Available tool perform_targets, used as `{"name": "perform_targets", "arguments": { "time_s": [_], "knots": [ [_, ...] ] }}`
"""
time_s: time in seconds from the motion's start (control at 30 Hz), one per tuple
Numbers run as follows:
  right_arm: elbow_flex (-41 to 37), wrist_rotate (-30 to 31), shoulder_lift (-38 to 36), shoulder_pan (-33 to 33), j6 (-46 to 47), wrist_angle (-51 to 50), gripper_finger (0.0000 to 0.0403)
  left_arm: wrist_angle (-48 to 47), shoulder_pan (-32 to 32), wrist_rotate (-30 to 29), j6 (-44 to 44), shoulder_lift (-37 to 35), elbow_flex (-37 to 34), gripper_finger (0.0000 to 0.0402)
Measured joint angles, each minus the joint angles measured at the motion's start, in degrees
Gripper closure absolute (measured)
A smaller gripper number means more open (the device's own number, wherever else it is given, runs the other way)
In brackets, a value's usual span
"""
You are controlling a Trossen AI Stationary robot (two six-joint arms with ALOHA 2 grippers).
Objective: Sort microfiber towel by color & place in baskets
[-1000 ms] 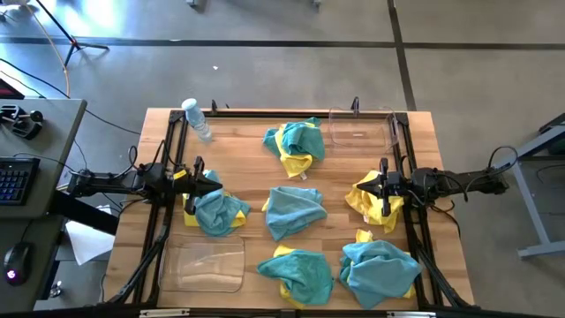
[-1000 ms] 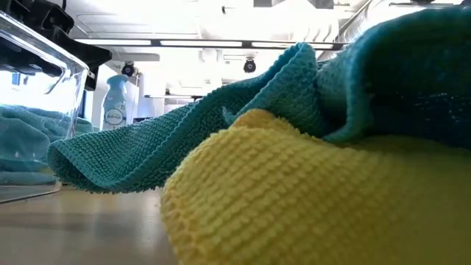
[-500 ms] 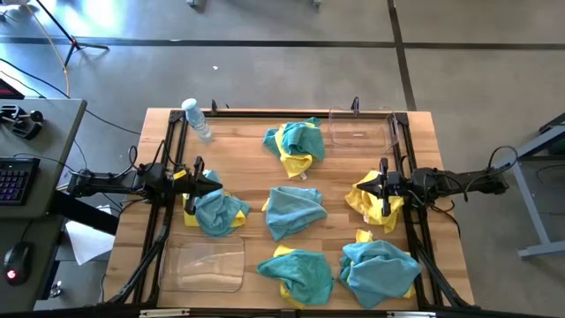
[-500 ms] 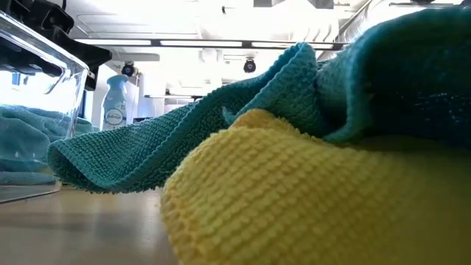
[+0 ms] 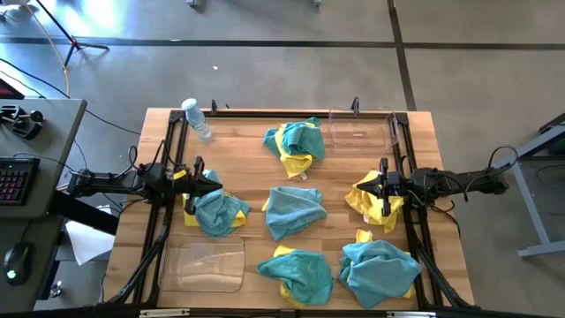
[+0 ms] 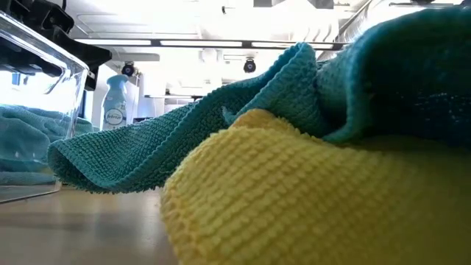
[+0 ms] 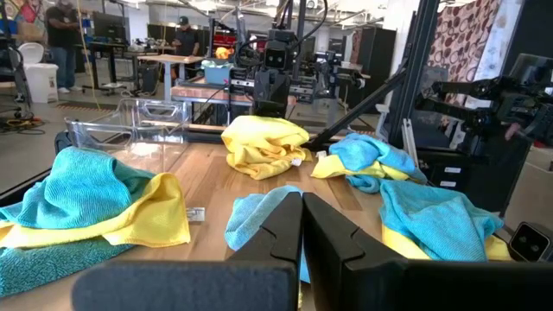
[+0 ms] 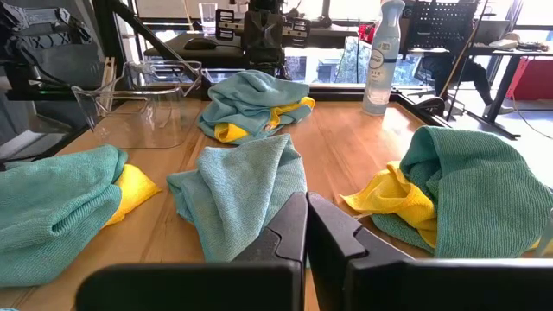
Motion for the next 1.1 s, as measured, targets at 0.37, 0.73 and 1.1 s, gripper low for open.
{"name": "perform_targets", "arguments": {
  "time_s": [0.37,0.73,1.1],
  "knots": [
    [0.0,0.0,0.0,0.0,0.0,0.0,0.0402,0.0,0.0,0.0,0.0,0.0,0.0,0.0401],
    [0.0,0.0,0.0,0.0,0.2,0.0,0.0402,0.0,0.0,0.0,0.0,0.0,0.0,0.0401],
    [0.0,2.6,0.0,-0.3,14.6,4.3,0.0402,0.0,0.0,0.0,0.0,0.0,0.0,0.0401]
  ]
}}
